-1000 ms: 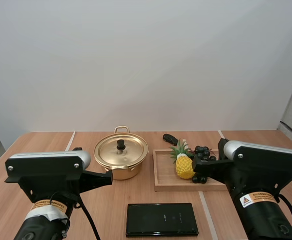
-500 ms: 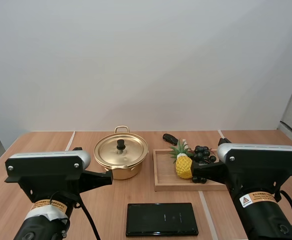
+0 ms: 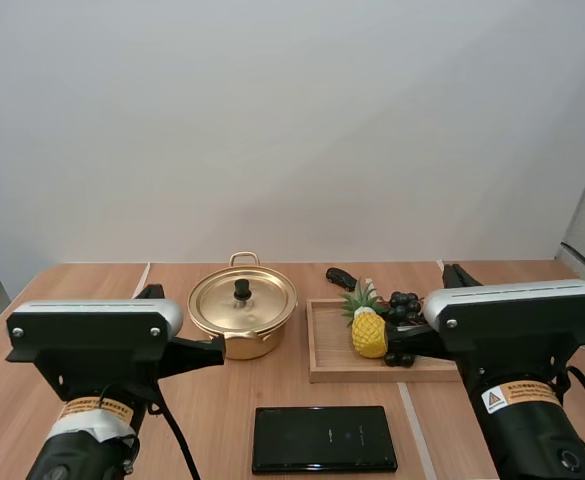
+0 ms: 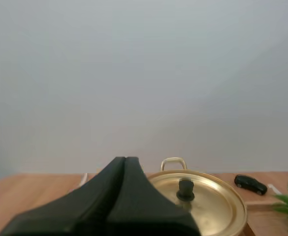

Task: Open the pot, put the grape inside, and close it

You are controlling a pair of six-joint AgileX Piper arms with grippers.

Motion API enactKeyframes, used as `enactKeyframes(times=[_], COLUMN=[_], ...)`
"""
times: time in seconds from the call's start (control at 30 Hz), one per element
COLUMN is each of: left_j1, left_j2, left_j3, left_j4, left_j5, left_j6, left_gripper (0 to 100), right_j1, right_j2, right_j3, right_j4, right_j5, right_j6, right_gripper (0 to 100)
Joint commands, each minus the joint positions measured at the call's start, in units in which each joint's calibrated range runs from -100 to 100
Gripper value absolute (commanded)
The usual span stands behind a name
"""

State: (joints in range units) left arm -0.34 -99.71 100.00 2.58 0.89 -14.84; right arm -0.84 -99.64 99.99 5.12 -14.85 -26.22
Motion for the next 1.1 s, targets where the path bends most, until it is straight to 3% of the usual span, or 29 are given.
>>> enactKeyframes(times=[0.0,0.1,0.17,0.23,0.33,0.5,0.73,0.83,0.97,1.07], left_j1=[-0.03,-0.03,-0.03,-0.03,-0.03,-0.03,-0.03,-0.03,-0.03,-0.03], left_j2=[-0.3,-0.3,-0.3,-0.3,-0.3,3.1,14.5,19.8,26.7,31.8], left_j3=[0.0,0.0,-2.1,-5.6,-12.9,-27.4,-46.8,-55.6,-66.3,-72.2], left_j4=[2.9,3.4,3.4,2.4,-1.2,-5.8,-5.8,-5.7,-5.1,-5.0], left_j5=[-23.0,-35.7,-35.2,-31.1,-20.5,-6.0,6.3,16.6,27.5,33.2], left_j6=[4.1,10.4,13.0,13.1,13.1,12.9,10.6,8.7,8.6,8.6], left_gripper=[0,0,0,0,0,0,0,0,0,0], right_j1=[-0.3,-0.3,-0.3,-0.3,-0.3,-0.3,-0.3,-0.3,-0.3,-0.3], right_j2=[-0.4,-0.4,-0.4,-0.4,-0.4,2.4,14.5,20.5,29.5,36.5], right_j3=[0.0,0.0,0.0,-0.1,-7.3,-24.2,-47.4,-58.4,-73.0,-83.0], right_j4=[-2.2,-2.3,-2.2,-1.9,1.9,13.6,14.9,11.4,-2.2,-8.4], right_j5=[-17.0,-32.6,-41.1,-40.3,-21.4,14.8,34.3,46.3,65.1,79.2], right_j6=[-5.1,-10.5,-14.0,-15.2,-15.5,-15.5,-11.4,-4.6,11.5,16.8], right_gripper=[0,0,0,0,0,0,0,0,0,0])
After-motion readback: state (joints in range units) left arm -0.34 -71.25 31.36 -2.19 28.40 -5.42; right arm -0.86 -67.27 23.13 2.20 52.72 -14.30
